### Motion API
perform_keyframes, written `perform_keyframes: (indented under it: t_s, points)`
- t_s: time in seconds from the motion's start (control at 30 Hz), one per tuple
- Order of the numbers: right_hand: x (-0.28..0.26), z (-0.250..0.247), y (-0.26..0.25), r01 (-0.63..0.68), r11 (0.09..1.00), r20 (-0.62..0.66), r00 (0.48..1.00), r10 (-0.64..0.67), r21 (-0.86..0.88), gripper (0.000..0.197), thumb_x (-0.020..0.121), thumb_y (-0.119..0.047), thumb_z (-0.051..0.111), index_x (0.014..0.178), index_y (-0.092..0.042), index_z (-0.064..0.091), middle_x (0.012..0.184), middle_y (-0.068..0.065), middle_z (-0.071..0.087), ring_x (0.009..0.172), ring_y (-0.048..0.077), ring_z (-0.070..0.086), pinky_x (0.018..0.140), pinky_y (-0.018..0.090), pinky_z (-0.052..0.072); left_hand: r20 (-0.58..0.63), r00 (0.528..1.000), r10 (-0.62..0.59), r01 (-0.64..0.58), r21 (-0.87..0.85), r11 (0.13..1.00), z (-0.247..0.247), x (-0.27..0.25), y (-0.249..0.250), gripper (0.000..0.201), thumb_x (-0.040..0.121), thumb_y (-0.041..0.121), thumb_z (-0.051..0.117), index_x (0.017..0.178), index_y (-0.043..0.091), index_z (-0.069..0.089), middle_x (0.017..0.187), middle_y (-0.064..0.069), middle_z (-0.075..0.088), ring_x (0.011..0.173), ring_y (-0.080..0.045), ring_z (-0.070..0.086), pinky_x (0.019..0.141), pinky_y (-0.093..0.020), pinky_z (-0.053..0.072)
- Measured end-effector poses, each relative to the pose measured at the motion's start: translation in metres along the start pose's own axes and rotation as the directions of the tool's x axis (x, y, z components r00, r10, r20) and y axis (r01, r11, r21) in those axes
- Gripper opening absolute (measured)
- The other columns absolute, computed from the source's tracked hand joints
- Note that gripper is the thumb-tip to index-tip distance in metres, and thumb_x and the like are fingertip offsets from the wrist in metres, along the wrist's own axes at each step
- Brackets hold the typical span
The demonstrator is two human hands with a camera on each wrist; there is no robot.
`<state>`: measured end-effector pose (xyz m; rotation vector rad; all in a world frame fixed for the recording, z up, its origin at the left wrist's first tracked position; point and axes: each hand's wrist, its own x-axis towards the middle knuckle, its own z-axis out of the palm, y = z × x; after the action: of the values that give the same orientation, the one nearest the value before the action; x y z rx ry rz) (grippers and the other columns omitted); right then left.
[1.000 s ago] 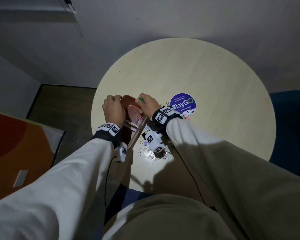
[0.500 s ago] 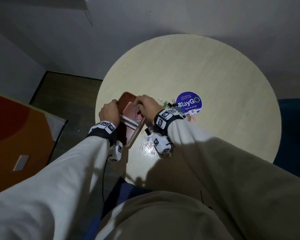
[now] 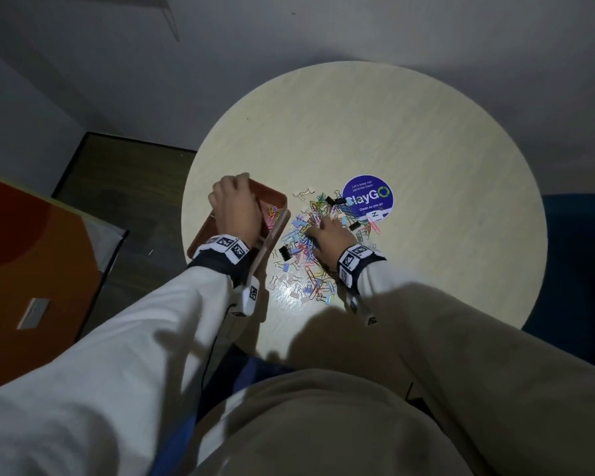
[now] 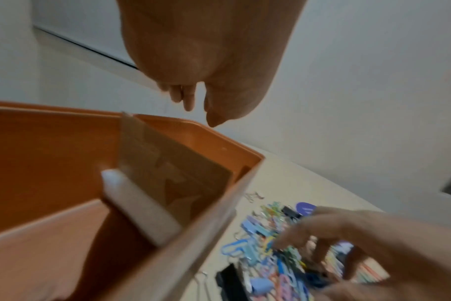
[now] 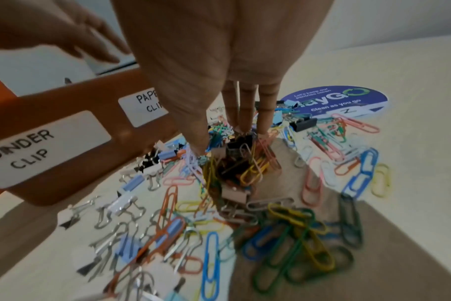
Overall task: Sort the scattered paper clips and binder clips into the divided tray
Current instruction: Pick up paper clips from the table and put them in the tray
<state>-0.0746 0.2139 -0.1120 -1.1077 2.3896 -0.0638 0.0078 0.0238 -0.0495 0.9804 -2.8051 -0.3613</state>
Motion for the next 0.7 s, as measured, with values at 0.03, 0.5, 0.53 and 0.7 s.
perform_keyframes:
  t_s: [0.03,0.5,0.53,0.7]
  points:
    - [-0.002,0.003,-0.001,0.0,1.0,-0.018,1.0,0.0,-0.01,0.05,0.087,-0.014,0.067,0.133,-0.02,0.049,0.134,0.017,0.043,0.123,0.036,0.044,0.092,0.049,0.051,-0.01,0.998,0.061,-0.061,0.001,0.998,0.0,-0.004,0.012,0.043,0.09,0.016,0.06,0.132,0.012,0.053,0.126,-0.016,0.055,0.116,-0.034,0.048,0.095,-0.043,0.036]
    - [-0.035,0.025,0.019,-0.144,0.978,-0.048,0.987,0.153,0.15,0.021,0.097,-0.016,0.051,0.112,-0.003,0.058,0.115,0.018,0.053,0.105,0.035,0.055,0.081,0.042,0.048,0.521,0.83,0.198,-0.245,0.021,0.969,0.07,-0.067,0.063,0.042,0.083,0.007,0.07,0.12,0.01,0.051,0.123,-0.015,0.049,0.1,-0.036,0.059,0.079,-0.043,0.051]
    - [-0.038,0.026,0.021,-0.149,0.976,-0.05,0.986,0.159,0.159,0.02,0.098,-0.017,0.051,0.11,-0.004,0.058,0.114,0.017,0.053,0.103,0.035,0.055,0.08,0.042,0.048,0.517,0.832,0.199,-0.25,0.03,0.968,0.075,-0.067,0.063,0.04,0.084,0.01,0.07,0.118,0.011,0.051,0.122,-0.016,0.049,0.1,-0.036,0.058,0.078,-0.043,0.051]
    - [-0.044,0.029,0.024,-0.157,0.974,-0.045,0.985,0.167,0.164,0.018,0.097,-0.019,0.05,0.108,-0.006,0.057,0.112,0.016,0.054,0.103,0.035,0.055,0.077,0.04,0.047,0.511,0.831,0.223,-0.298,0.07,0.952,0.085,-0.065,0.065,0.04,0.086,0.015,0.067,0.121,0.01,0.049,0.122,-0.019,0.048,0.097,-0.04,0.058,0.076,-0.043,0.049]
